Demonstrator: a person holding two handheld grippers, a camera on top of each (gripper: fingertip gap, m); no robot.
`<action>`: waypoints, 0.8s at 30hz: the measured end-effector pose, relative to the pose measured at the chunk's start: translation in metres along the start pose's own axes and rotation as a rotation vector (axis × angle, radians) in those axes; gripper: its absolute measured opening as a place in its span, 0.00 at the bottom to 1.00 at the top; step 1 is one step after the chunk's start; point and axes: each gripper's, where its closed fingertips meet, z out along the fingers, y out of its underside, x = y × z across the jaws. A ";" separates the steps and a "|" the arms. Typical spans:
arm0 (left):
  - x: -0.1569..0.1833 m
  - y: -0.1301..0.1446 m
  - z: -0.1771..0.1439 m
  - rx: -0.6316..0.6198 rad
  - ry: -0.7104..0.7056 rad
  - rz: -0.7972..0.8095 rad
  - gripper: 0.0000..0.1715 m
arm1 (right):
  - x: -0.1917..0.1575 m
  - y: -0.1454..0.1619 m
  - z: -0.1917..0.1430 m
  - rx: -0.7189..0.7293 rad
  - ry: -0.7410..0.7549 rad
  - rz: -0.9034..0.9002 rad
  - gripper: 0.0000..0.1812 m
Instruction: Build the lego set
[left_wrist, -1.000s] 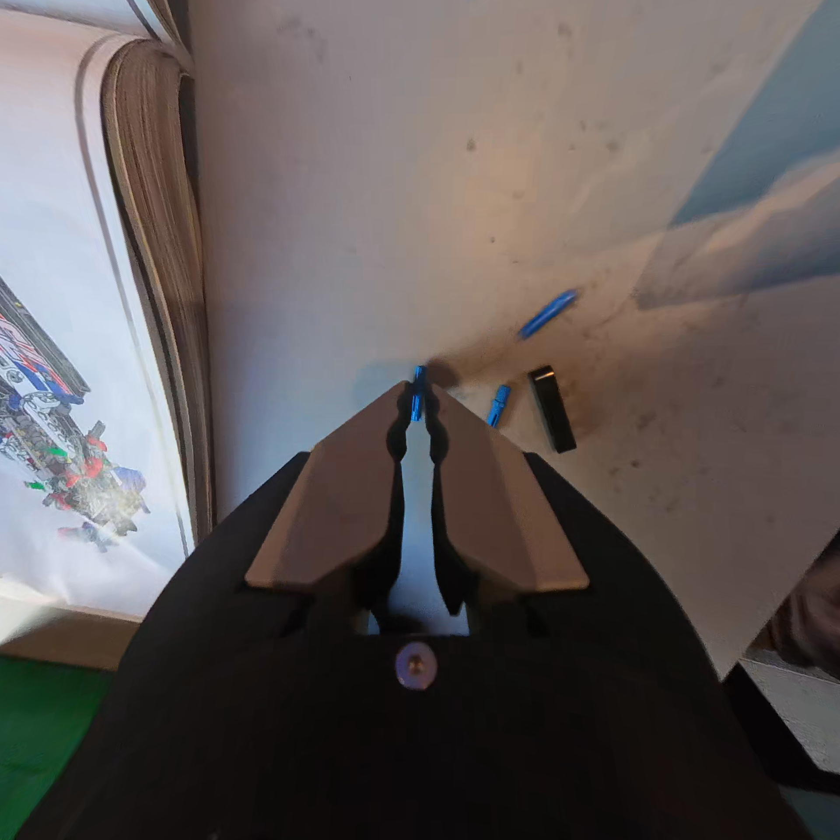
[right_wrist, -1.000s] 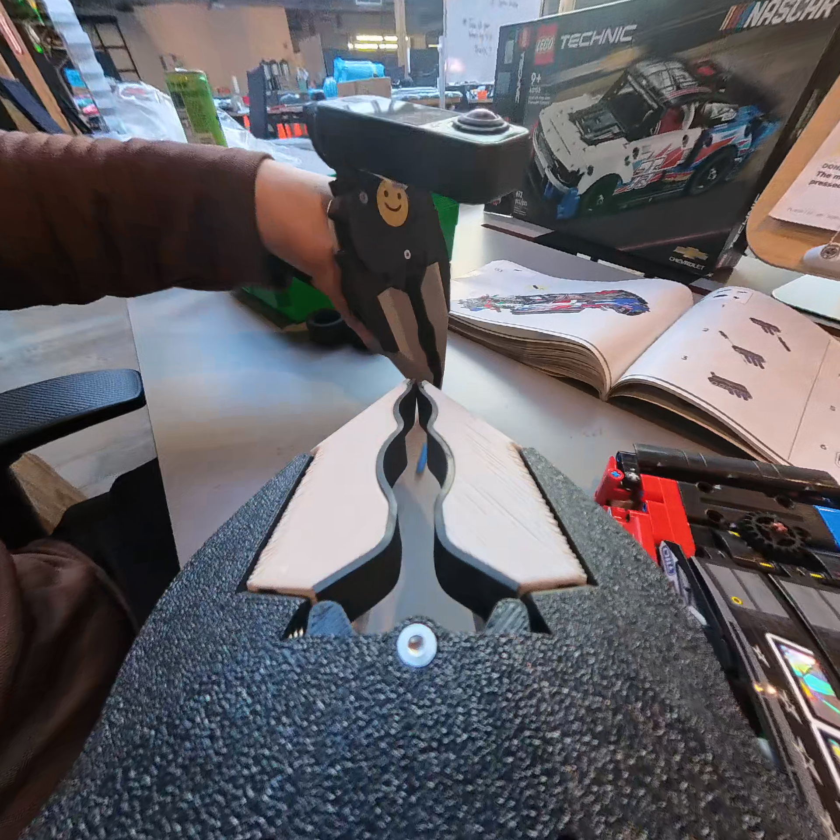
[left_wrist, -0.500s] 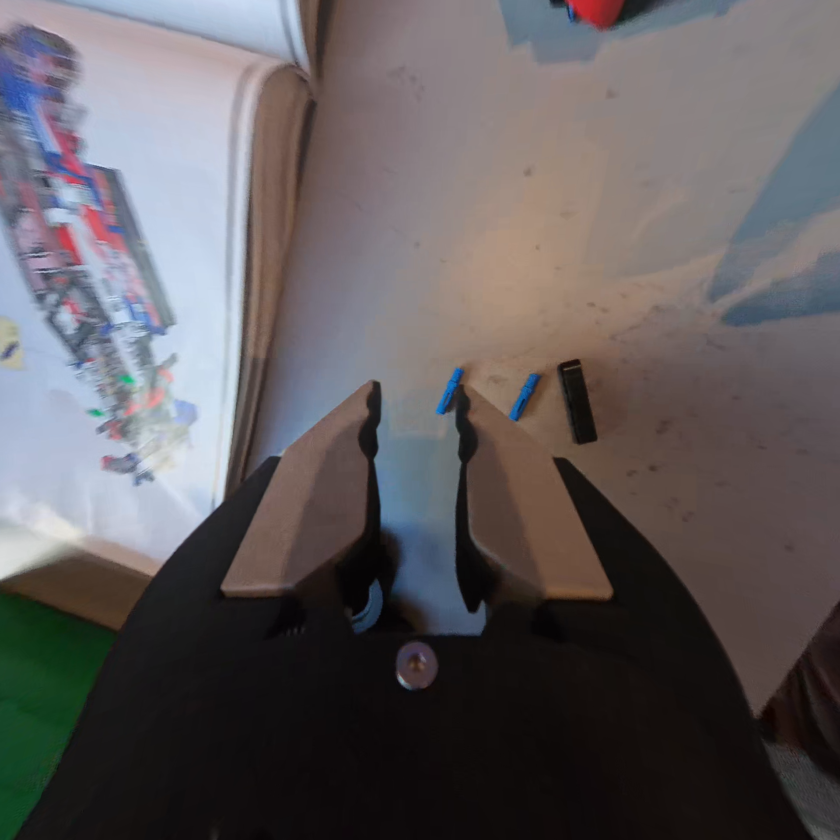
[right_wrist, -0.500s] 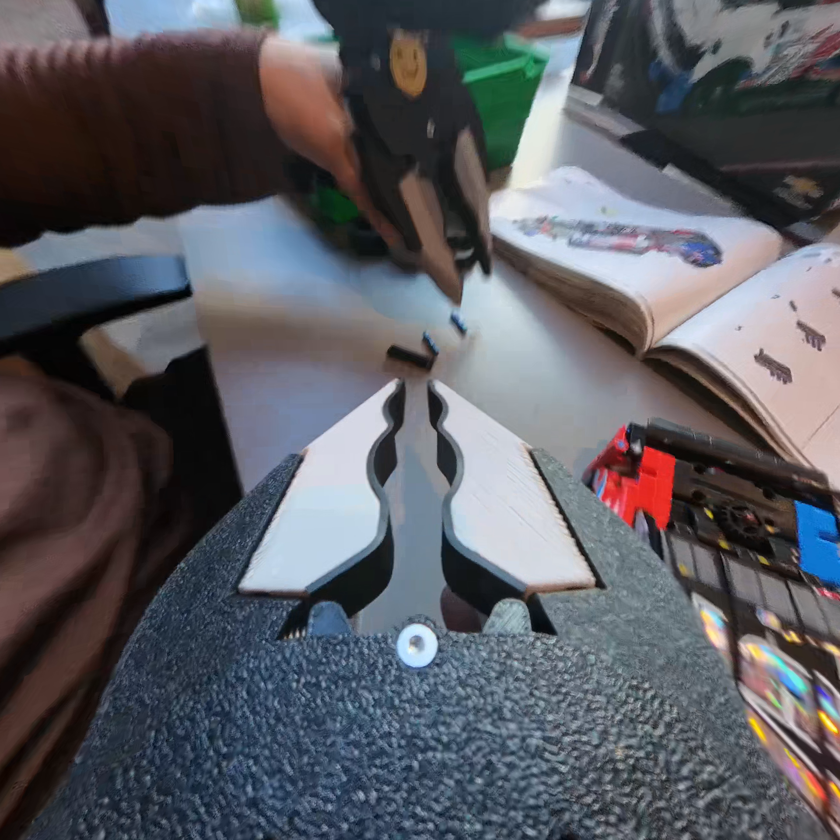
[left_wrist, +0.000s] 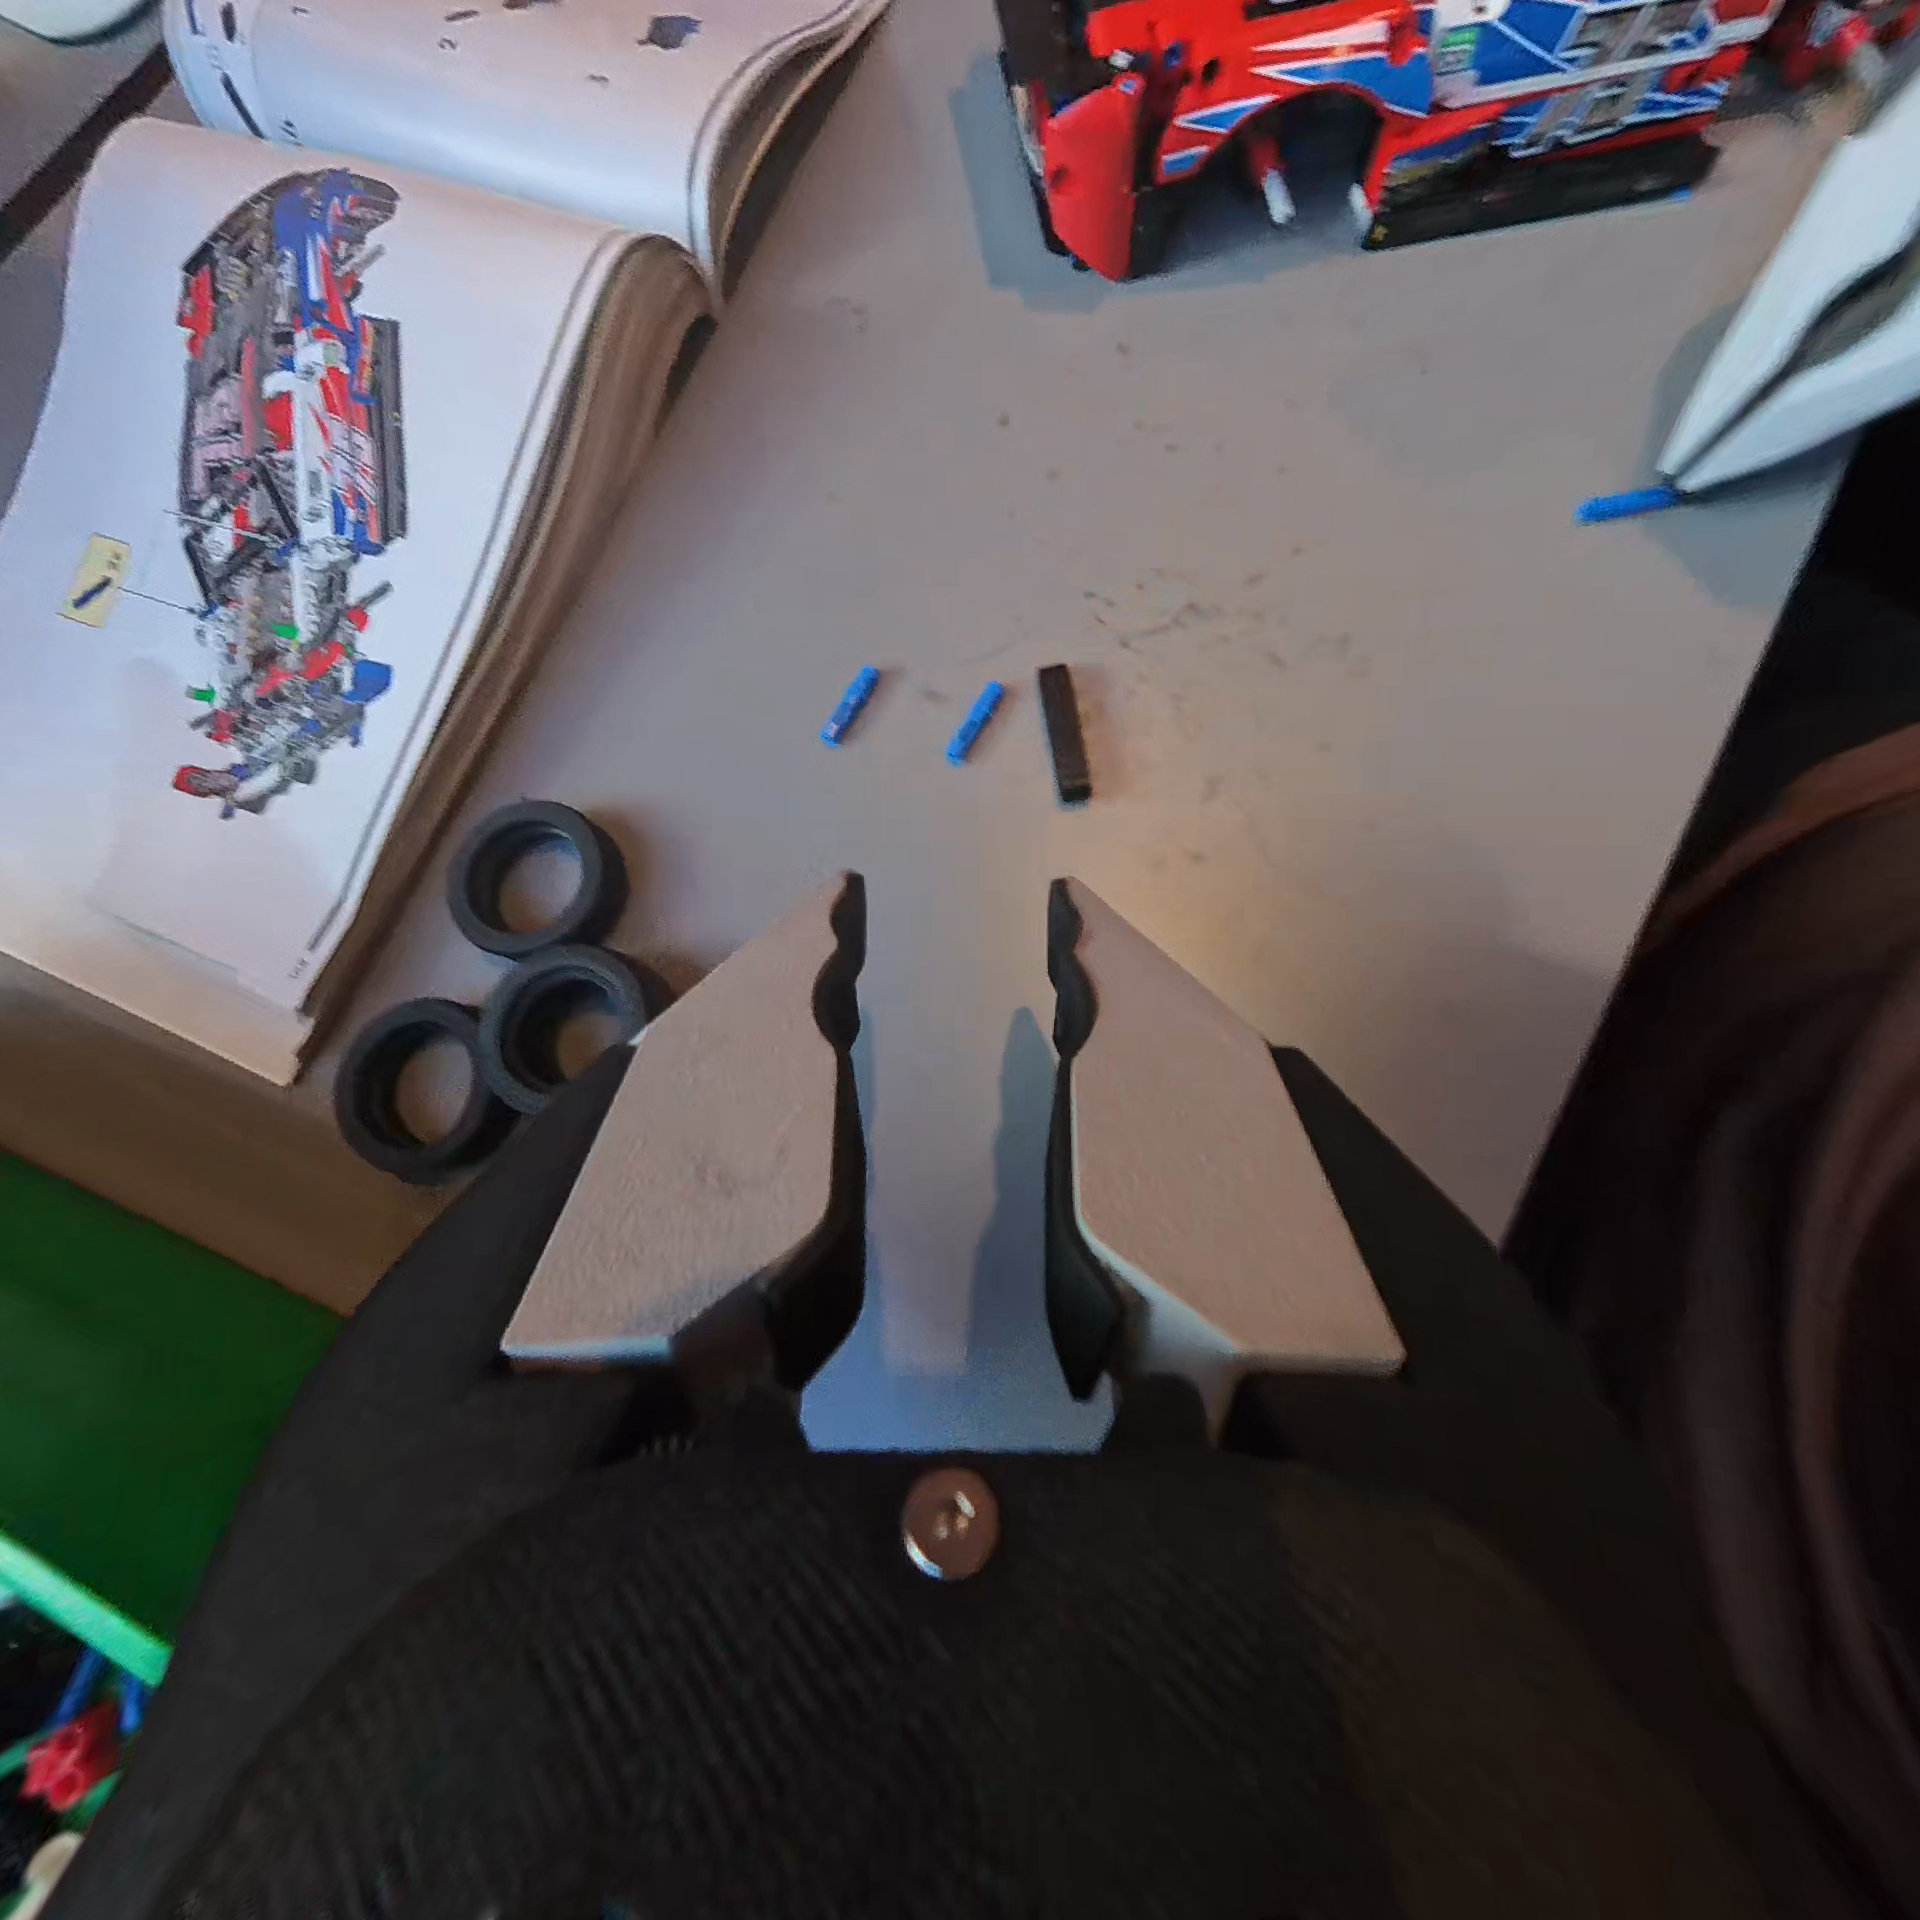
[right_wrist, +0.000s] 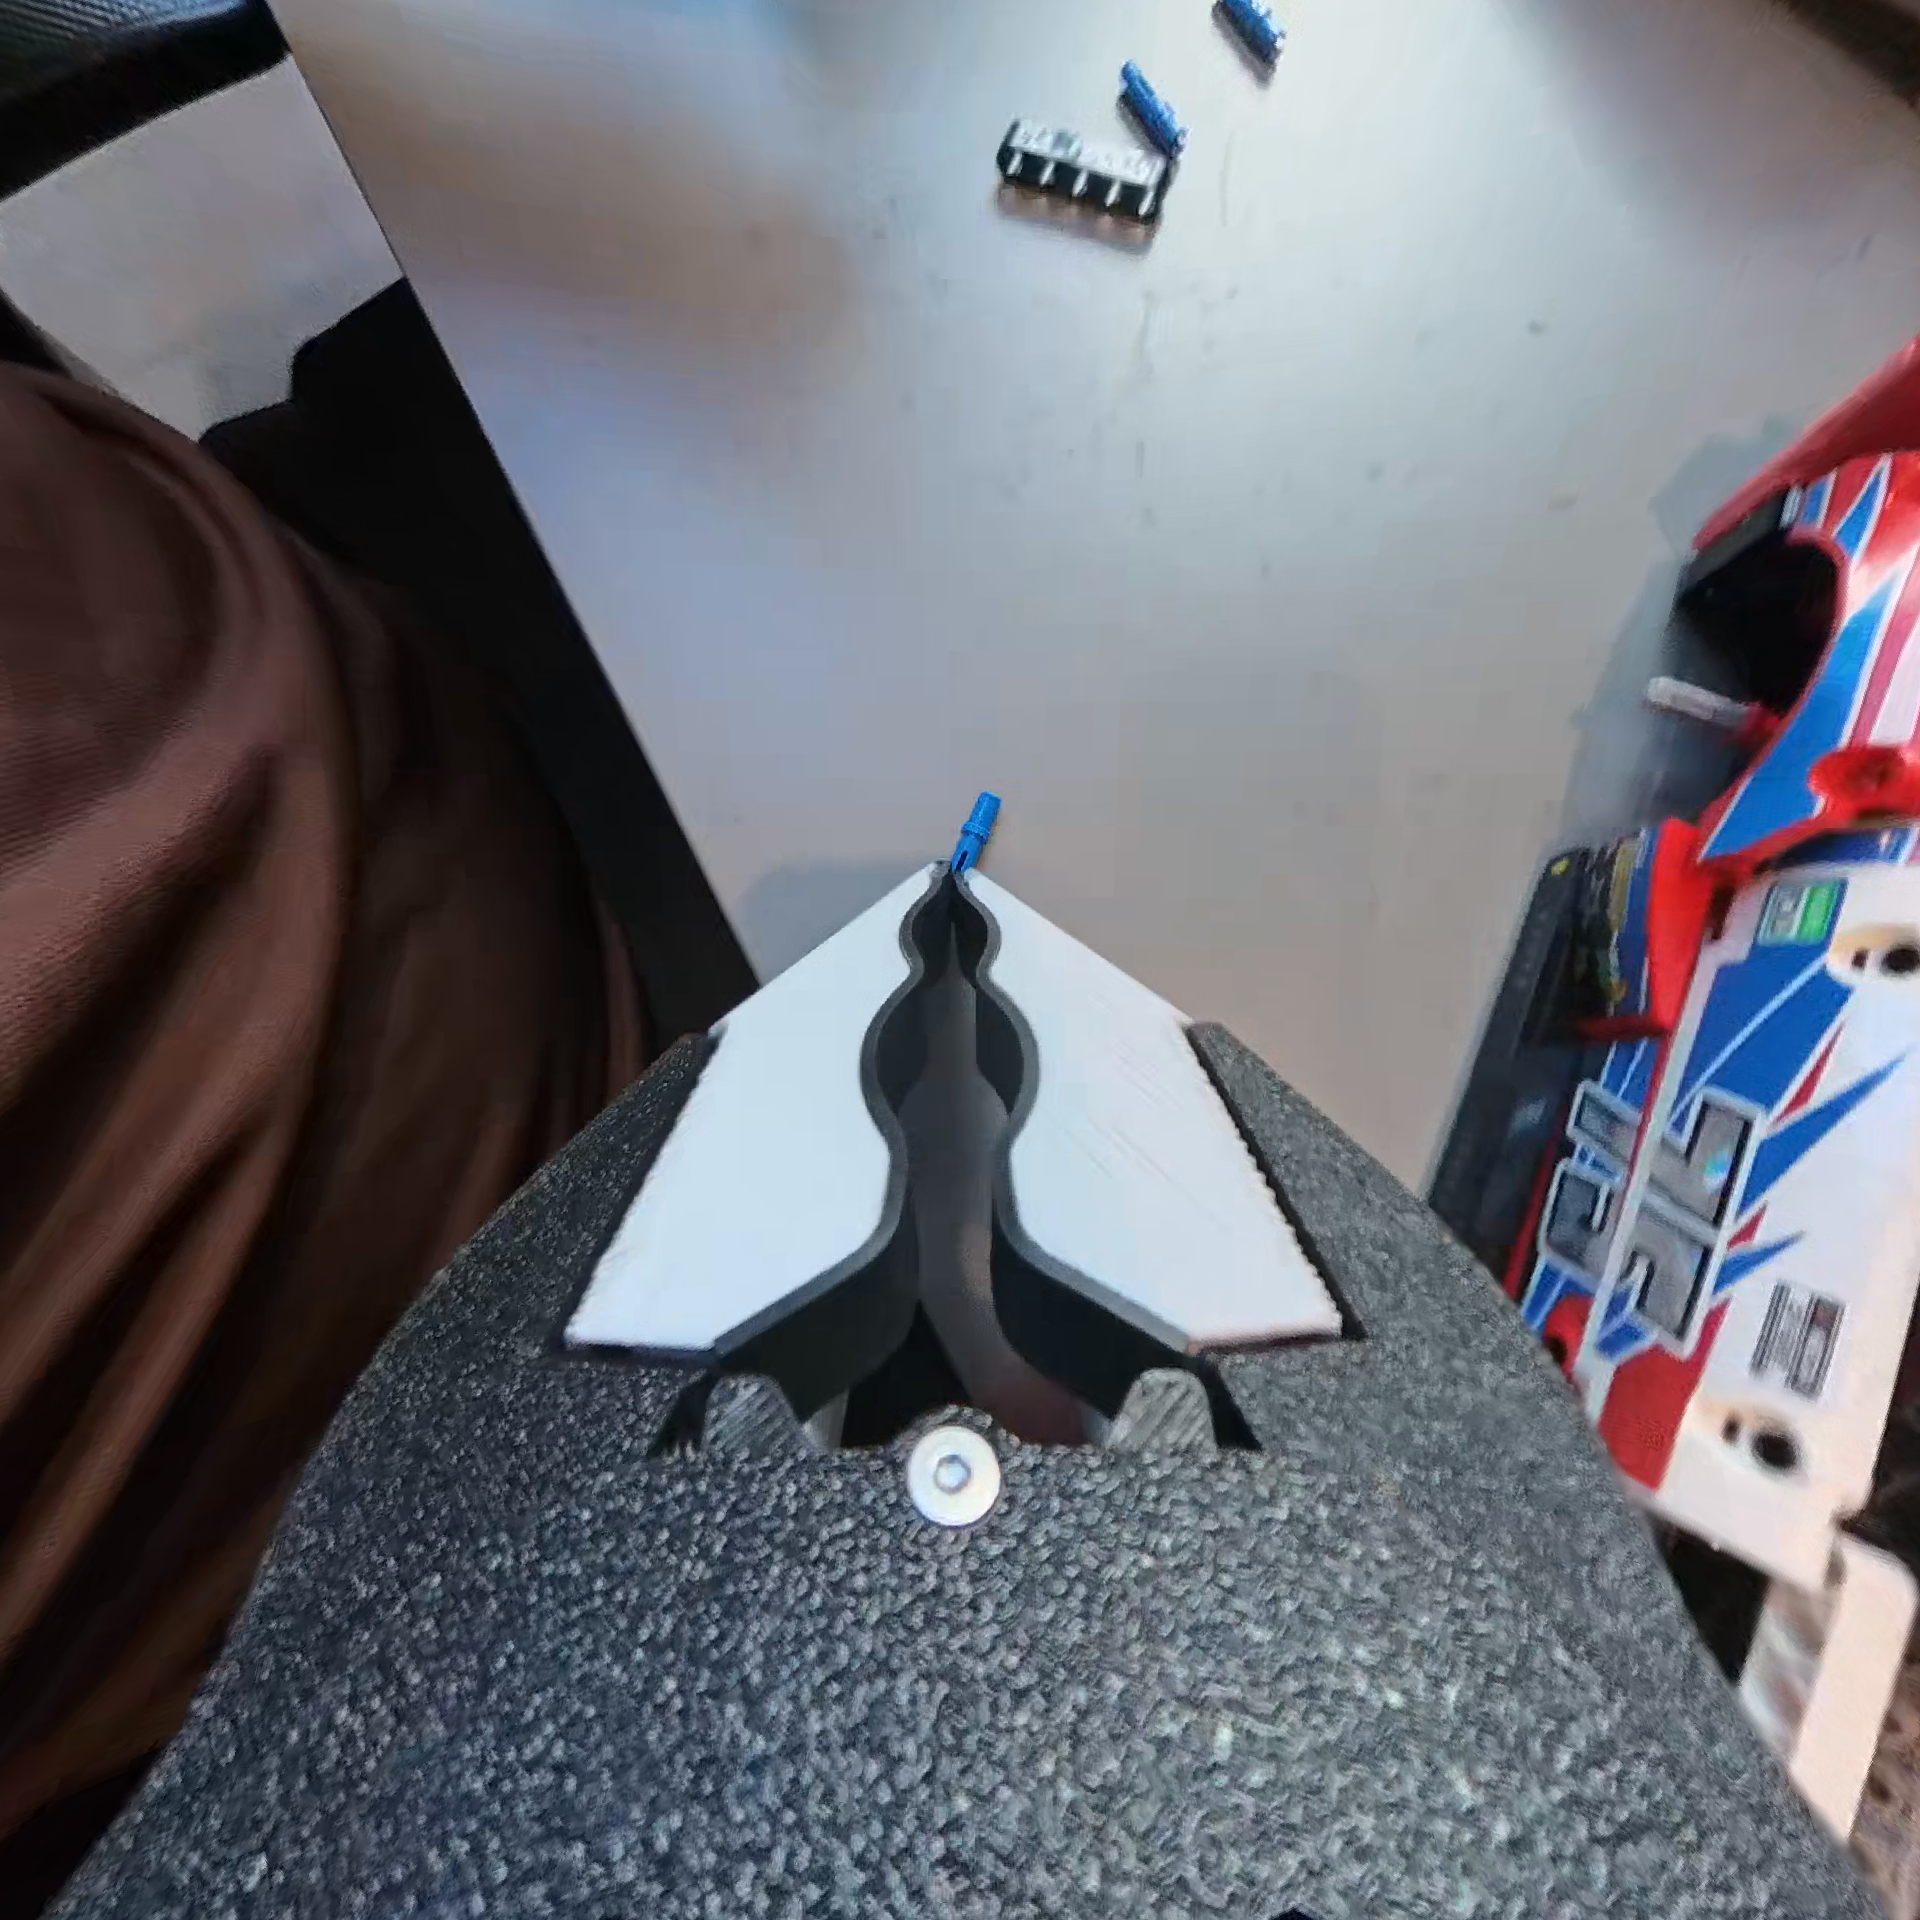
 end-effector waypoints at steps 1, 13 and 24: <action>0.005 0.005 -0.003 0.000 -0.006 0.007 0.19 | 0.004 -0.005 0.005 0.001 0.013 -0.008 0.00; 0.036 0.034 0.004 0.004 -0.023 0.002 0.18 | 0.067 -0.111 0.100 -0.087 0.100 -0.124 0.00; 0.026 0.035 0.023 0.062 -0.093 -0.046 0.23 | 0.059 -0.115 0.092 0.057 -0.032 0.023 0.12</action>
